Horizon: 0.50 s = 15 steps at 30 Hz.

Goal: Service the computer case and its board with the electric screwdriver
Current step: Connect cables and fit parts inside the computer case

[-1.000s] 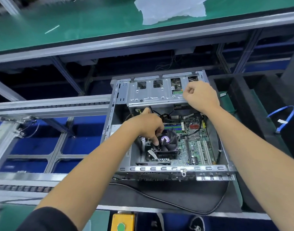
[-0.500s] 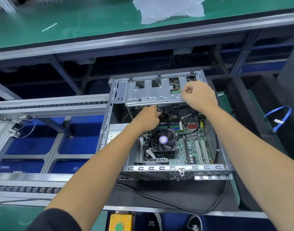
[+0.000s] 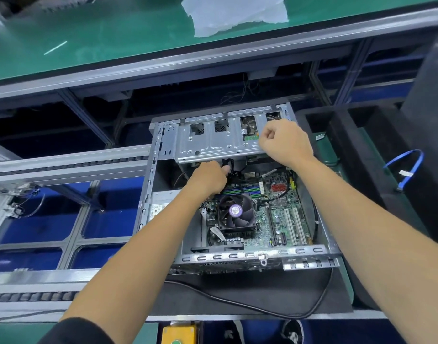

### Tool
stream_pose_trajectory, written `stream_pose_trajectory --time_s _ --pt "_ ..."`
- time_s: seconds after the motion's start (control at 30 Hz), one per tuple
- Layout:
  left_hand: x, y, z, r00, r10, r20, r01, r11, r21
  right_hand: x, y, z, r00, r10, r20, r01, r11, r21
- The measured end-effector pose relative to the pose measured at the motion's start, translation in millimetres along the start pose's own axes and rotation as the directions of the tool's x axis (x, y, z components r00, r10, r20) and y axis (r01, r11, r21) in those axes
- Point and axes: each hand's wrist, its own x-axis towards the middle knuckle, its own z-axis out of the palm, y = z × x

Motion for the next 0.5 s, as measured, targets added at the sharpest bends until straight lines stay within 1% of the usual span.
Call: stream_pose_trajectory --time_s 0.07,0.13,0.3,0.4,0.5 --pt "-3 10 -3 0.991 0.133 -0.002 -0.133 0.991 -0.033 0 1 1 1.0 -0.009 -0.01 0.009 1.0 -0.005" --pt "-9 22 -6 0.974 0.226 0.027 -0.221 0.968 -0.115 0 1 1 1.0 -0.017 -0.015 0.017 1.0 -0.006" --pt "-19 50 -6 0.937 0.35 0.007 -0.345 0.924 -0.166 0 -1 -1 1.0 -0.021 -0.023 0.021 1.0 -0.006" --pt "-29 71 10 0.897 0.436 0.077 -0.425 0.897 -0.124 0 0 0 0.999 -0.013 -0.031 0.013 1.0 -0.011" --pt "-33 85 31 0.884 0.462 0.065 -0.462 0.887 -0.026 0 -1 1 0.999 -0.006 -0.034 0.006 1.0 -0.001"
